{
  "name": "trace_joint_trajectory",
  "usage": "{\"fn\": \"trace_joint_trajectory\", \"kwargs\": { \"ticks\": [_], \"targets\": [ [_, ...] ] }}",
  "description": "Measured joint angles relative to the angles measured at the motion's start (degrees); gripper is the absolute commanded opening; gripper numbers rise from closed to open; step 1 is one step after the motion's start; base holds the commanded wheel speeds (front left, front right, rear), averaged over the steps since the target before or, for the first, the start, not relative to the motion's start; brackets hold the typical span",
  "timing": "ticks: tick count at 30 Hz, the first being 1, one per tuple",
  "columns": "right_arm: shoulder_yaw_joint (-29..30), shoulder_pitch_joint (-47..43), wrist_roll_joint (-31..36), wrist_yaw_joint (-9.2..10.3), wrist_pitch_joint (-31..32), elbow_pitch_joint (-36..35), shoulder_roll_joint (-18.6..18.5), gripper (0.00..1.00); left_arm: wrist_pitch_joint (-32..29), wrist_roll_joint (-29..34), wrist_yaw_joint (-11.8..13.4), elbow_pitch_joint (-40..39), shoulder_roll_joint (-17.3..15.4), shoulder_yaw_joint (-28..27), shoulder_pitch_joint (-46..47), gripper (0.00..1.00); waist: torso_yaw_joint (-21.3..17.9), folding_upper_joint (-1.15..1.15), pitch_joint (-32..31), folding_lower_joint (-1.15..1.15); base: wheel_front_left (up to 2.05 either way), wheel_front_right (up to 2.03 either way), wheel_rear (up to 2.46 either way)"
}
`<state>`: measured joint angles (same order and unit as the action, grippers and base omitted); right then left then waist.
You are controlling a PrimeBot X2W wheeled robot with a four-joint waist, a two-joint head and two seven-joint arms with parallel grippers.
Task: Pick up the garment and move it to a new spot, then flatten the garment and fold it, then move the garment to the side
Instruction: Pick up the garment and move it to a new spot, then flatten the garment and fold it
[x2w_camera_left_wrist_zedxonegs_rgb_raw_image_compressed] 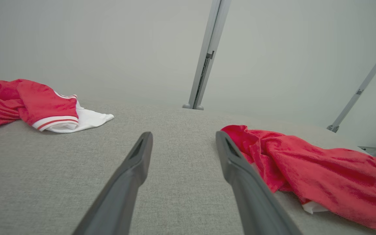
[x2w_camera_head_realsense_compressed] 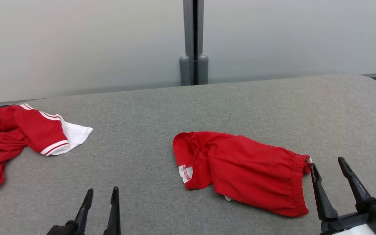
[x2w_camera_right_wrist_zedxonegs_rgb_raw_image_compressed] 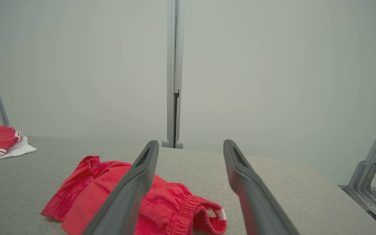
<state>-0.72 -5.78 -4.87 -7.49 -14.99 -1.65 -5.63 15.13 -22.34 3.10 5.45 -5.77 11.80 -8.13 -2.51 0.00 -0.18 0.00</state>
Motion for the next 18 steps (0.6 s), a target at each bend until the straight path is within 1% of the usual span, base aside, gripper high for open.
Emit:
{"fn": "trace_joint_trajectory", "kwargs": {
  "ticks": [3,8,14,18],
  "targets": [
    [0.2,-0.9,0.3,0.00,0.0,0.8,0.3,1.00,0.0,3.1,-0.3,-1.7,0.6,-3.7,-3.4,1.00,1.6,0.00,-1.7,0.00,0.00,0.00,0.00],
    [0.9,-2.1,0.3,0.00,0.0,2.3,1.1,1.00,0.0,6.1,-1.7,-2.5,1.5,-8.2,-7.6,1.00,3.3,0.00,-3.6,0.00,0.00,0.00,0.00],
    [1.1,-2.6,0.3,0.00,0.0,3.3,1.8,1.00,0.0,7.9,-3.9,-2.2,2.5,-10.3,-8.3,1.00,3.8,0.00,-3.9,0.00,0.00,0.00,0.00],
    [1.1,-2.7,0.3,0.00,0.0,3.5,2.0,1.00,0.0,8.3,-4.4,-2.0,2.7,-10.8,-8.3,1.00,3.7,0.00,-3.8,0.00,0.00,0.00,0.00]
  ]
}}
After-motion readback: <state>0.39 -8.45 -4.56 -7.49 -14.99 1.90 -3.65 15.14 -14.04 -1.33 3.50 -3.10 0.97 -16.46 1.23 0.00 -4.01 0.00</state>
